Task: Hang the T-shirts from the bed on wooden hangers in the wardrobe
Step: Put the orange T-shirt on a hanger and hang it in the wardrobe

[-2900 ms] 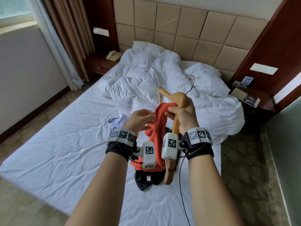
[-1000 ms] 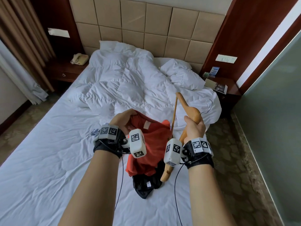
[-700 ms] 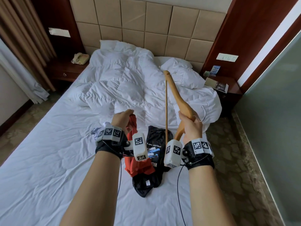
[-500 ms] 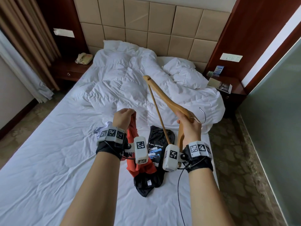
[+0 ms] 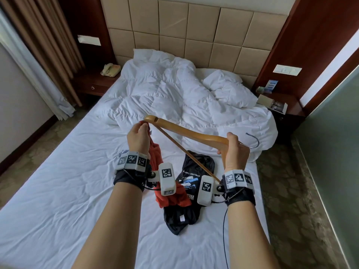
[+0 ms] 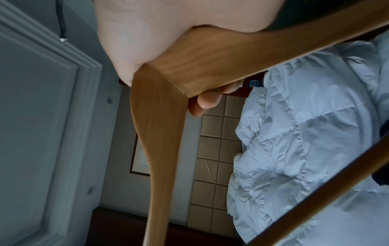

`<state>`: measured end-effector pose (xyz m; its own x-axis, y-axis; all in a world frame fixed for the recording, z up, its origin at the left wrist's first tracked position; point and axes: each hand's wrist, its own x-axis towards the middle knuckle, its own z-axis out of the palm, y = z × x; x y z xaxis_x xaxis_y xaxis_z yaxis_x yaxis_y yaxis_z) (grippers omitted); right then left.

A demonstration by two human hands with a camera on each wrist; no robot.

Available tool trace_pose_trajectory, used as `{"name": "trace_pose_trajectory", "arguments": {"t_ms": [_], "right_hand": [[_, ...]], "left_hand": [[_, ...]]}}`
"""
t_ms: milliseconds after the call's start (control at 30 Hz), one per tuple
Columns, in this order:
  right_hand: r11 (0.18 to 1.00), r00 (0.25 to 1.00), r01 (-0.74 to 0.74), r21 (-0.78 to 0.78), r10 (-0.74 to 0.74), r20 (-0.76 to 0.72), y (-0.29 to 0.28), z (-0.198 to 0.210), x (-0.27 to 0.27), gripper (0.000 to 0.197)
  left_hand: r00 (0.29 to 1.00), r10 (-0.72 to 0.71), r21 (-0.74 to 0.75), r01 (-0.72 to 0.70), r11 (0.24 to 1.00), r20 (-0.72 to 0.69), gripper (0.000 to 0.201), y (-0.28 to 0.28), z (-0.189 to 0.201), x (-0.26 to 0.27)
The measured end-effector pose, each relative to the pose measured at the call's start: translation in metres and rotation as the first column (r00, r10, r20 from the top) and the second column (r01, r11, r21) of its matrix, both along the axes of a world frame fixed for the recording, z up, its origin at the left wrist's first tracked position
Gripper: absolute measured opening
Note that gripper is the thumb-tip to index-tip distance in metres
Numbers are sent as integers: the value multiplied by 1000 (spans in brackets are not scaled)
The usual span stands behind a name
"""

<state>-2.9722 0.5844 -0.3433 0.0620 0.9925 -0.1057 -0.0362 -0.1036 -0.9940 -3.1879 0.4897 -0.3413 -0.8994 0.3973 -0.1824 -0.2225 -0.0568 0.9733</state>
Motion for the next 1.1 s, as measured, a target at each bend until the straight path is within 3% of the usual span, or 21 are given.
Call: {"name": "trace_pose_trajectory", "arguments": {"t_ms": [100,234,334,434,501,734,901,1035,1101], "right_hand": [[1000,999,-20,17,20,-28,-1,1,3,54],[999,999,-38,23,39,-9,0,0,8,55],[998,998,-49,38,48,34,0,0,10,52],[996,998,-44,72,42,38,2,2,10,54],[994,997,-59,92,54,62,4,2,9,53],[987,985,-142,75,133,108,6,0,0,49],[932,934,-350,98,339,111,6,8,-1,63],[858,865,-501,113,494,84,10,26,-15,44],[829,834,-548,114,532,143,16,32,-24,35]], "left_hand": [[993,122,46,-121,992,-8,11,-2,0,-2],[982,171,10,-171,985,-75,14,-5,1,-6],[981,71,-116,-93,989,-183,12,-7,7,-5],[918,-125,-382,-30,924,-375,19,-9,7,-7],[879,-223,-460,4,888,-422,19,-9,10,-7],[800,-361,-531,64,845,-479,20,-4,14,-1],[778,-406,-546,98,832,-479,16,2,16,-5],[693,-480,-592,94,801,-538,15,11,33,-2],[663,-512,-594,125,795,-546,15,19,44,2]]}}
